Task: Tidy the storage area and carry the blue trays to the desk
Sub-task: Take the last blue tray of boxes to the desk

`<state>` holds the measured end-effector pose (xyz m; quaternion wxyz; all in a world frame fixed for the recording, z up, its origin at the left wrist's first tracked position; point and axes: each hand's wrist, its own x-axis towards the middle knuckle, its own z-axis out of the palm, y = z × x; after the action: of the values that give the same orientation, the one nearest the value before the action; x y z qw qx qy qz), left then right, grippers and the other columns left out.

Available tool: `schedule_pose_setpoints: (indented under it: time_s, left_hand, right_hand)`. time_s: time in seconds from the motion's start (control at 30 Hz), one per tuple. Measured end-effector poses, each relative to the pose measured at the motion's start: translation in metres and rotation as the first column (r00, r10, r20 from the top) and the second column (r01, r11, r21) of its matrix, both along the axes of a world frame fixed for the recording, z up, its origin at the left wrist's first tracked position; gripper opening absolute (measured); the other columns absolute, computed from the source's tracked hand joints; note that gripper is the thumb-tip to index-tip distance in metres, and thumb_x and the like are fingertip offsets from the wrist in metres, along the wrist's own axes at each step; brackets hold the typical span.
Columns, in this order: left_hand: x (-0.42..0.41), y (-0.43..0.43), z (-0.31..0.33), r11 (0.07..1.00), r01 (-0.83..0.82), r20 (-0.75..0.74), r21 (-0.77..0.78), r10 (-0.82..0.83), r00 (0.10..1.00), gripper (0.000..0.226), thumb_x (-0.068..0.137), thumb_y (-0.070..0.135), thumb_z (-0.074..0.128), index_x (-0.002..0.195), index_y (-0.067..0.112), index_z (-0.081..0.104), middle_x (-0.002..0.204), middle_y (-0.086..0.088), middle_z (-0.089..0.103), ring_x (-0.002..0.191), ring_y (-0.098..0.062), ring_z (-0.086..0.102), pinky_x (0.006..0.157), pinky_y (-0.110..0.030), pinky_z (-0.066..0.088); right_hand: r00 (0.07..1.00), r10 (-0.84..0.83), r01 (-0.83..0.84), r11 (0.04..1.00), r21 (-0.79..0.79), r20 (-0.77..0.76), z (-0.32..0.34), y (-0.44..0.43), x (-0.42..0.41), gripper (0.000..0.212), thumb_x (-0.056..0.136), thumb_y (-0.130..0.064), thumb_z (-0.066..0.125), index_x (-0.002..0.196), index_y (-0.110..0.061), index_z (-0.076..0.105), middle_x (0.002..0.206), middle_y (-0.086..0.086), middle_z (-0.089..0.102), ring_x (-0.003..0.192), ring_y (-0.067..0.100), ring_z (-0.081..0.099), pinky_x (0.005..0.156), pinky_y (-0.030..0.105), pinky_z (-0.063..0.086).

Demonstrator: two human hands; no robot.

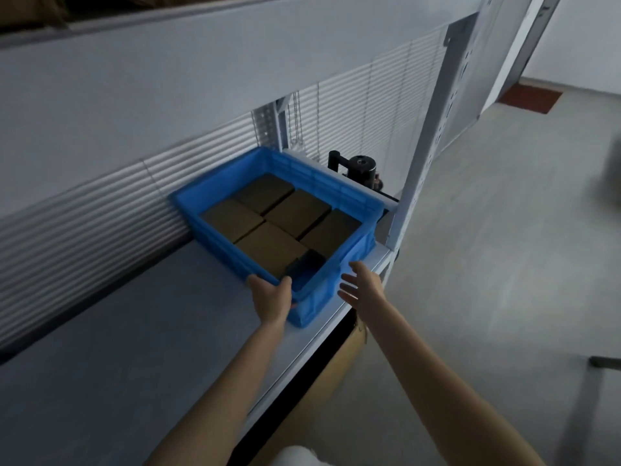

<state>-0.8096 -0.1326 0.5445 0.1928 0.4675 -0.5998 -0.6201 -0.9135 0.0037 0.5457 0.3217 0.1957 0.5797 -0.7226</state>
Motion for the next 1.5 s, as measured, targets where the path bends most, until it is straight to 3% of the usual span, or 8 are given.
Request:
schedule_pose_setpoints:
  time_s: [0.13,0.3,0.53,0.73,0.9,1.2,1.4,1.5]
  left_hand:
    - [0.009,-0.006,0.006,0.999,-0.002,0.018,-0.040,0.002,1.000,0.059,0.088,0.009,0.063,0.139,0.015,0.034,0.123,-0.007,0.046,0.094,-0.020,0.059,0.067,-0.038,0.063]
    - [0.055,-0.012,0.000,0.992,-0.015,0.088,-0.123,0.026,0.996,0.048,0.083,0.016,0.064,0.127,0.011,0.046,0.112,-0.010,0.057,0.091,-0.022,0.063,0.058,-0.035,0.062]
    - [0.128,0.039,-0.006,0.963,-0.021,0.227,-0.269,0.084,0.970,0.046,0.081,0.026,0.069,0.121,0.010,0.050,0.105,-0.005,0.060,0.081,-0.010,0.059,0.063,-0.032,0.056]
    - [0.147,0.035,0.011,0.690,0.064,0.263,-0.721,0.187,0.947,0.041,0.083,0.034,0.073,0.116,0.018,0.053,0.113,0.003,0.050,0.102,-0.015,0.050,0.078,-0.035,0.051]
    - [0.111,-0.013,0.032,0.554,0.242,0.309,-0.797,0.029,0.951,0.020,0.086,0.030,0.068,0.101,0.019,0.060,0.108,-0.002,0.056,0.105,-0.022,0.054,0.081,-0.040,0.051]
    - [0.018,-0.133,0.029,0.577,0.683,0.777,-0.448,-0.128,0.617,0.053,0.086,0.047,0.060,0.121,0.008,0.049,0.114,-0.015,0.062,0.095,-0.034,0.063,0.076,-0.040,0.054]
    - [-0.027,-0.166,0.018,0.588,0.738,0.732,-0.331,-0.334,0.594,0.057,0.082,0.058,0.052,0.114,0.012,0.064,0.096,-0.012,0.070,0.079,-0.030,0.067,0.075,-0.038,0.054]
    - [-0.037,-0.159,0.023,0.707,0.692,0.608,-0.144,-0.488,0.626,0.060,0.086,0.044,0.070,0.131,0.005,0.060,0.121,-0.017,0.064,0.108,-0.035,0.063,0.093,-0.039,0.049]
  right_hand:
    - [0.996,0.071,-0.065,0.992,0.108,-0.055,0.010,-0.018,-0.014,0.042,0.092,-0.041,0.062,0.119,-0.012,0.050,0.113,0.009,0.060,0.108,0.031,0.064,0.091,0.040,0.055]
    - [0.999,0.039,-0.034,0.990,0.135,-0.037,0.002,-0.025,-0.002,0.029,0.089,-0.035,0.067,0.090,-0.013,0.048,0.081,0.010,0.048,0.066,0.020,0.048,0.057,0.032,0.042]
    - [0.999,-0.038,0.041,0.988,0.150,-0.018,-0.012,0.003,0.063,0.028,0.087,-0.027,0.065,0.076,-0.014,0.043,0.078,0.010,0.047,0.066,0.022,0.047,0.058,0.035,0.039]
    - [0.973,-0.231,0.224,0.951,0.214,0.005,-0.005,0.069,0.104,0.021,0.077,-0.026,0.066,0.080,-0.009,0.054,0.076,0.007,0.054,0.065,0.023,0.051,0.056,0.036,0.039]
    - [0.975,-0.221,0.220,0.951,0.218,-0.021,-0.004,0.134,0.102,0.017,0.081,-0.016,0.067,0.091,-0.003,0.061,0.078,0.012,0.057,0.072,0.027,0.054,0.062,0.039,0.041]
    - [0.981,-0.189,0.194,0.944,0.266,-0.048,0.000,0.171,0.094,0.018,0.082,-0.014,0.066,0.093,0.001,0.065,0.083,0.017,0.065,0.073,0.033,0.061,0.063,0.040,0.051]
    - [0.975,-0.222,0.217,0.928,0.303,-0.020,-0.004,0.172,0.103,0.047,0.068,-0.020,0.071,0.108,0.005,0.067,0.085,0.019,0.067,0.074,0.032,0.064,0.062,0.038,0.051]
    - [0.973,-0.232,0.225,0.920,0.322,-0.016,-0.003,0.185,0.114,0.044,0.073,-0.017,0.069,0.110,0.005,0.067,0.084,0.016,0.066,0.067,0.029,0.062,0.049,0.028,0.048]
